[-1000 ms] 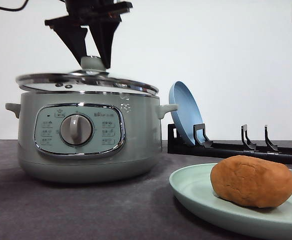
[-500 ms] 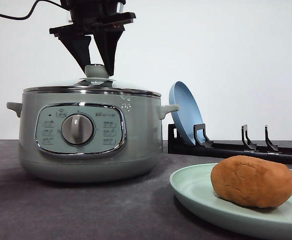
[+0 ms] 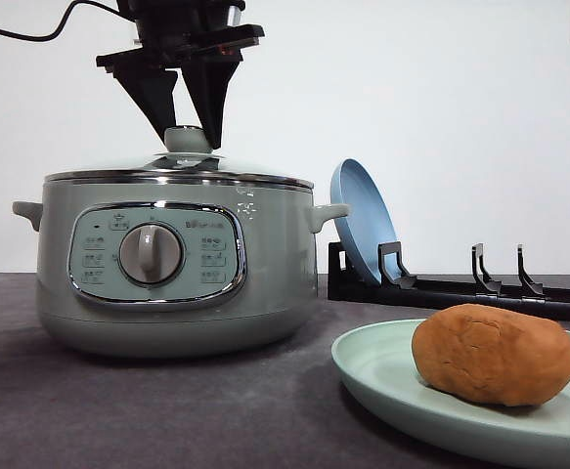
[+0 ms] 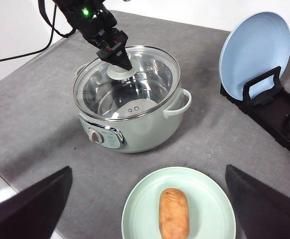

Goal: Transfer potato from steamer to green plate

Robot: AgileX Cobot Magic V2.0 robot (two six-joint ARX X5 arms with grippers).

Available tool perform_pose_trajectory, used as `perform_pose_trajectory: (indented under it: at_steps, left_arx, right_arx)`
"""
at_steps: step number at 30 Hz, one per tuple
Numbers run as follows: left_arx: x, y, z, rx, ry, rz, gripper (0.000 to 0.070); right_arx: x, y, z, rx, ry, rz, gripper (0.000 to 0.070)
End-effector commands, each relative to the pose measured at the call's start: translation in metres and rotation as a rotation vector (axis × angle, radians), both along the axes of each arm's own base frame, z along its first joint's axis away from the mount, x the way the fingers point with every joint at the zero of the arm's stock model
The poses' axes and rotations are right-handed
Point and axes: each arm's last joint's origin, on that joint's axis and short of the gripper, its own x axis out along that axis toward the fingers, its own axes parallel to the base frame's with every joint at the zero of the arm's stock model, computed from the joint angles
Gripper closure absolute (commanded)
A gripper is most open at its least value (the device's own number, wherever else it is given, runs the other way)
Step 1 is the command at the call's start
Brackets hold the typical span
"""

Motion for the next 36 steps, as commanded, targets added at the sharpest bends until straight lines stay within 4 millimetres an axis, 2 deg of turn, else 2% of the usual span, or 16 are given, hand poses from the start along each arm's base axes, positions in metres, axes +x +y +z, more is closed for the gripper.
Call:
perform_pose_trajectory:
  at_steps: [1,25,27,29,32,34,36]
  left_arx:
    - [0.006,-0.007,-0.019,0.058,0.069,-0.042,0.0697]
    - [0.007,-0.007,-0.019,0.117,0.027,-0.089,0.0692]
    - [0.007,-0.007,-0.019,0.116,0.028,-0.086,0.0634]
    - [0.007,-0.007,-0.019,0.114,0.028,-0.081,0.0511]
    - [0.007,-0.007,-0.016,0.108,0.020,-0.074,0.0283]
    - [0.006,-0.006,-0.013,0.100,0.010,-0.069,0.0173]
    - [0.004,-0.005,-0.009,0.093,-0.001,-0.066,0.0105]
  right_arx:
    - [0.000,0.000,0.004,0.002,-0.026,0.005,0.0078]
    - [0.001,0.001,0.005,0.007,-0.033,0.005,0.0078]
    - [0.001,0.001,0.005,0.006,-0.033,0.005,0.0078]
    - [0.001,0.001,0.005,0.006,-0.033,0.005,0.0078]
    - [0.001,0.001,0.005,0.006,-0.033,0.005,0.0078]
    - [0.001,0.001,0.005,0.006,-0.033,0.005,0.0078]
    - [0.001,0.001,0.005,0.006,-0.033,0.005,0.0078]
